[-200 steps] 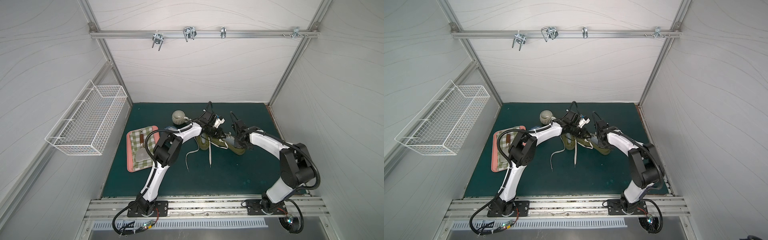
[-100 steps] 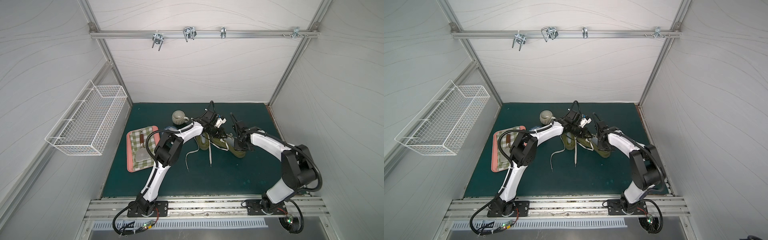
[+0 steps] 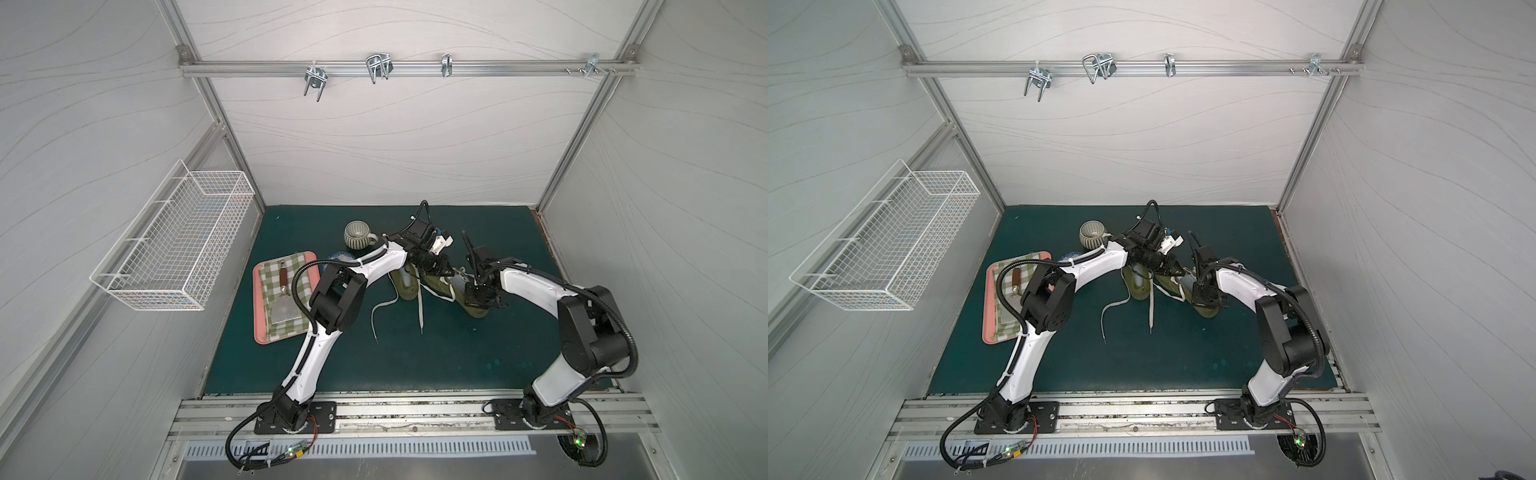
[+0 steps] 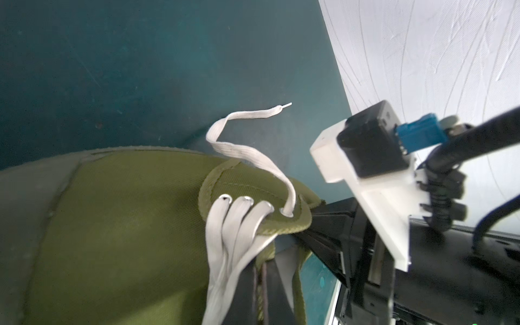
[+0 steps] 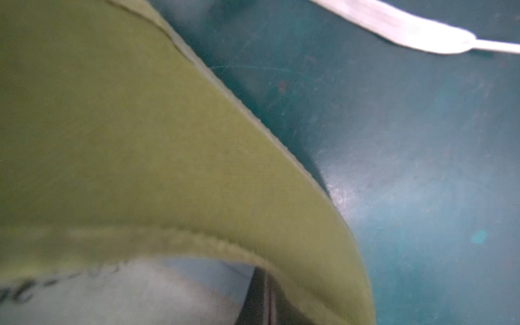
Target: Insert the insole into the shoe
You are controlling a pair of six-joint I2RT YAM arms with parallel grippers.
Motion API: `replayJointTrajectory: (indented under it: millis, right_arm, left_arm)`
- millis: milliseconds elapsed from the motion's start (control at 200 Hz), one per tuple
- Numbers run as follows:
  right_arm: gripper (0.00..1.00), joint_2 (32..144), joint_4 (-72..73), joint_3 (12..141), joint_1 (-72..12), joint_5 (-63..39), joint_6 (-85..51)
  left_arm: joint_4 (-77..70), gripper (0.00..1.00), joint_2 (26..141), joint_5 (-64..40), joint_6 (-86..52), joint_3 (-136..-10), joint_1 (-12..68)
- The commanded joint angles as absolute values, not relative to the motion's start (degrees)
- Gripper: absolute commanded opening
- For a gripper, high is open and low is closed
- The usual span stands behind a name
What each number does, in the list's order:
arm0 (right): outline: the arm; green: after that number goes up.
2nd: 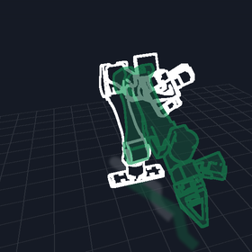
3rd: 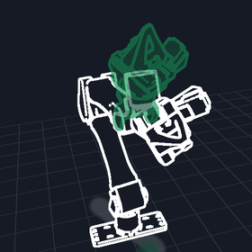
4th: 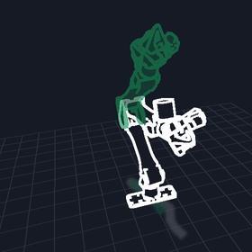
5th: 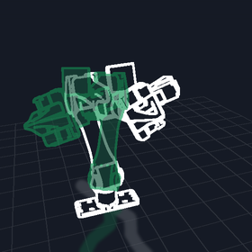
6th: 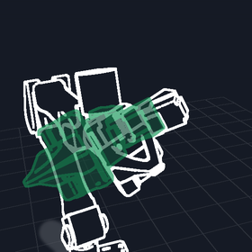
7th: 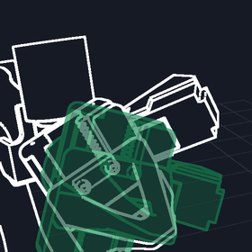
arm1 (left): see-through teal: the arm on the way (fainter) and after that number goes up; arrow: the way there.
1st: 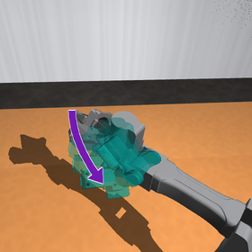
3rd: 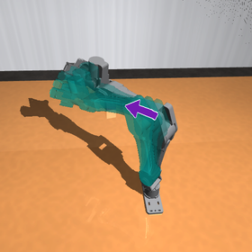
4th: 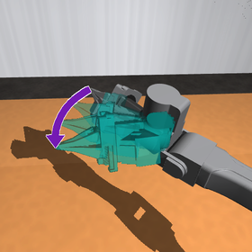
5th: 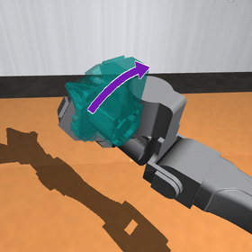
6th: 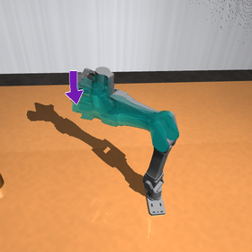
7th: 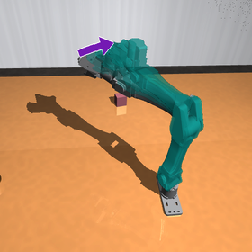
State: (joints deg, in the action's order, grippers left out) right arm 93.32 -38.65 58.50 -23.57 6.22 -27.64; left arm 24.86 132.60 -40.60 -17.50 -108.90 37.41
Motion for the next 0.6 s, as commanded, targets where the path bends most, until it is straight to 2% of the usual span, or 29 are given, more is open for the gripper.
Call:
replayJointTrajectory:
  millis: [0, 115, 375, 595]
  right_arm:
    - [0.00, 88.9, -39.1, 58.8, -23.3, 7.0, -28.4]
    - [0.00, 90.1, -36.9, 60.1, -22.5, 5.5, -28.4]
    - [0.00, 102.1, -31.1, 61.8, -21.3, 0.3, -28.8]
    - [0.00, 89.4, -36.4, 61.1, -21.2, 4.8, -27.0]
  left_arm:
    - [26.2, 0.00, 133.8, -40.5, -13.9, -113.0, 37.4]
    - [27.2, 0.00, 133.7, -40.0, -13.1, -113.4, 37.4]
    - [28.4, 0.00, 133.9, -39.4, -12.3, -113.5, 37.4]
    - [30.8, 0.00, 134.8, -38.3, -10.2, -115.8, 37.4]
